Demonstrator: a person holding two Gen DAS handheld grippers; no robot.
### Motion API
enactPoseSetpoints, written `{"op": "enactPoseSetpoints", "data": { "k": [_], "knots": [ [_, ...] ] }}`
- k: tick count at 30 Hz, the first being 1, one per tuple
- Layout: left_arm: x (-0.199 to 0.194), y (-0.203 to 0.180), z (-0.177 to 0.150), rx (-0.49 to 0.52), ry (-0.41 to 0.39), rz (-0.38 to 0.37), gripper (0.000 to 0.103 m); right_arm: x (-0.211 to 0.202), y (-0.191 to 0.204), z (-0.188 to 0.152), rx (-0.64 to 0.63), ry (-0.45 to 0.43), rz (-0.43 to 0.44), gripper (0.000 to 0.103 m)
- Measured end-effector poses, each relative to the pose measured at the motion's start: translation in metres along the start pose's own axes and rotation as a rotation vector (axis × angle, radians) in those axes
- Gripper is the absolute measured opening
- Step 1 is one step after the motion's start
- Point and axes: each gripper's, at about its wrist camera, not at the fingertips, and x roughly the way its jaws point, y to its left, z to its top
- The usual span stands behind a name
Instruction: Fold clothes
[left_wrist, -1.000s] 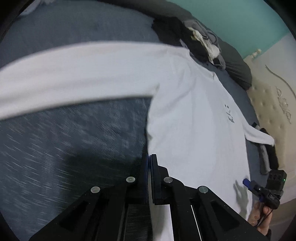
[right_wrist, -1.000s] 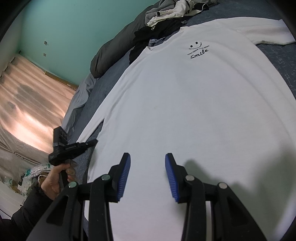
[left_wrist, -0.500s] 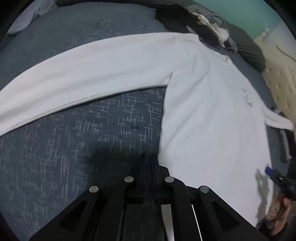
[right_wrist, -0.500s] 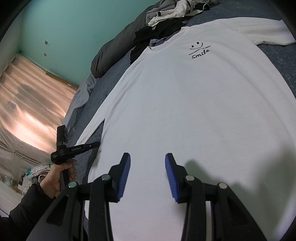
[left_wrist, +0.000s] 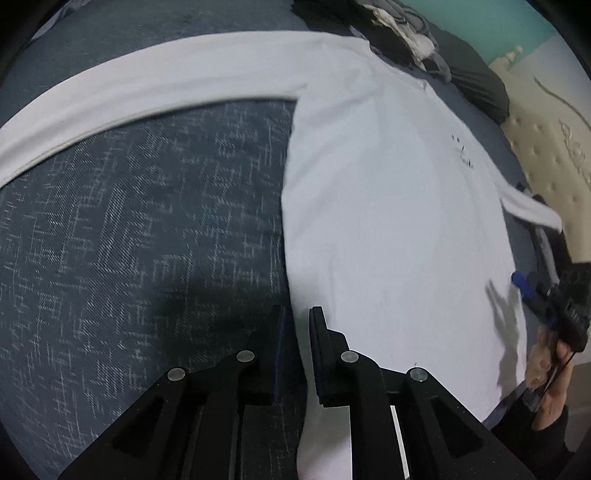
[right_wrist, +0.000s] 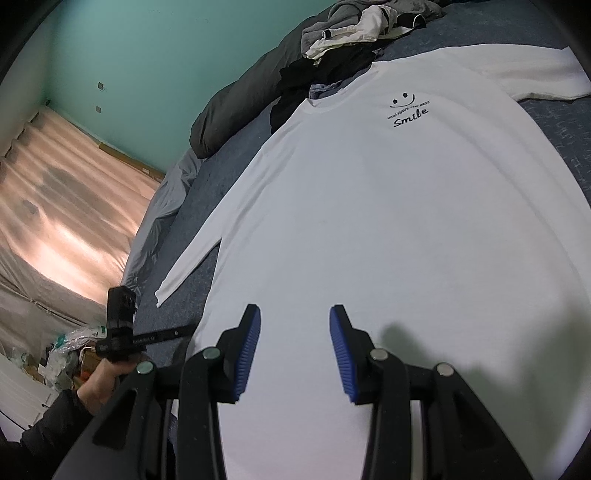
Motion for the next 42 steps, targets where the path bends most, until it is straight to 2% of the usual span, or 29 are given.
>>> {"op": "enactPoseSetpoints", "data": {
  "k": [7, 15, 16, 18, 27, 30, 36, 42],
  "knots": [
    [0.008, -0.003, -0.007, -0.006, 0.010, 0.032, 0.014, -0.003, 0.000, 0.002, 0.001, -0.005, 0.007, 0.039],
    [0.008, -0.006, -0.015, -0.003, 0.035, 0.012, 0.013, -0.003, 0.000, 0.003, -0.001, -0.006, 0.013, 0.039],
    [0.008, -0.004, -0.015, -0.006, 0.032, 0.012, 0.012, -0.003, 0.001, 0.003, -0.001, -0.006, 0.013, 0.039],
    [0.007, -0.002, -0.015, -0.011, 0.025, 0.011, 0.002, -0.003, 0.001, 0.003, -0.001, -0.006, 0.013, 0.039],
    [-0.012, 0.003, -0.013, -0.025, -0.035, 0.036, 0.001, -0.003, 0.003, 0.002, -0.002, -0.009, 0.015, 0.039],
    [-0.012, 0.006, -0.013, -0.027, -0.029, 0.053, 0.001, -0.002, 0.004, 0.002, -0.002, -0.009, 0.016, 0.039],
    [-0.004, 0.015, -0.012, -0.077, 0.002, 0.026, 0.002, -0.003, 0.005, 0.002, -0.002, -0.009, 0.016, 0.039],
    [-0.020, 0.015, -0.019, -0.080, 0.023, -0.023, 0.003, -0.006, 0.003, 0.004, 0.001, -0.014, 0.022, 0.039]
  ]
}}
